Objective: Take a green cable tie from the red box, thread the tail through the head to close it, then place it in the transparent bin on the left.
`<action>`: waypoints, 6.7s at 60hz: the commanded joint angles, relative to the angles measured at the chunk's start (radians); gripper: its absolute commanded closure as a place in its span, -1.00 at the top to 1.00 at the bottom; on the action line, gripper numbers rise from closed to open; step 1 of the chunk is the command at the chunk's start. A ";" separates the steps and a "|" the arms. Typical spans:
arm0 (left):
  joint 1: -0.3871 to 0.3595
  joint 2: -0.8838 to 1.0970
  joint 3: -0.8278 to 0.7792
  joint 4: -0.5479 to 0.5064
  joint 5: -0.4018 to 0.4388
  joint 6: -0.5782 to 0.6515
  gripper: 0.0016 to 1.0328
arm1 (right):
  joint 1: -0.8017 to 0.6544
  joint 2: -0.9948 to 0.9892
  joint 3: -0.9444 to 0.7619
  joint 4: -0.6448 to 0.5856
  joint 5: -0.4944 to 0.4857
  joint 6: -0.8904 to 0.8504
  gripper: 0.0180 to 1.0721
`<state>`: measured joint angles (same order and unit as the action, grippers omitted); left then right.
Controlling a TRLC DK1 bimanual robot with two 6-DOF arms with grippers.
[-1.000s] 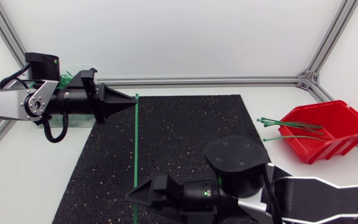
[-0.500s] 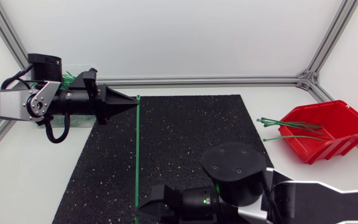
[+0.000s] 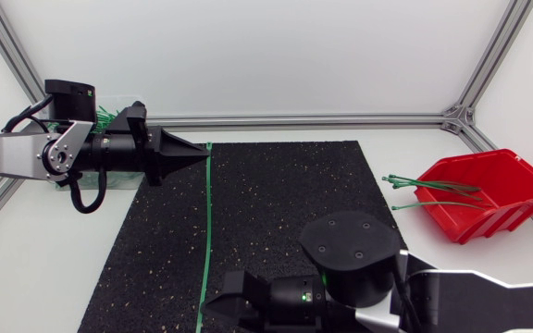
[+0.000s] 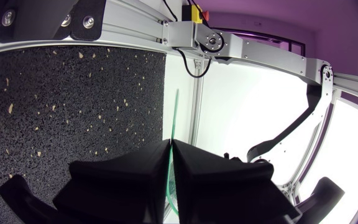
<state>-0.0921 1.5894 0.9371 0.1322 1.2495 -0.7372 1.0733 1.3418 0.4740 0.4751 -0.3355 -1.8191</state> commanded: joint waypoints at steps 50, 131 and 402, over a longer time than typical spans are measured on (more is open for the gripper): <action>0.015 -0.060 -0.078 0.086 0.018 0.052 -0.92 | 0.025 -0.036 0.038 -0.027 0.046 0.394 -0.89; -0.248 -0.385 -0.462 0.603 -0.217 0.059 -0.92 | -0.271 -0.265 0.348 -0.659 -0.565 2.259 -0.89; -0.772 -0.776 -0.411 0.236 -1.029 0.837 -0.92 | -0.624 -0.058 0.589 -1.075 -0.904 2.216 -0.22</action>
<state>-0.8734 0.7883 0.4866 0.3553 0.2260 0.0914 0.4660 1.2896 1.0550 -0.5880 -1.2312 0.4423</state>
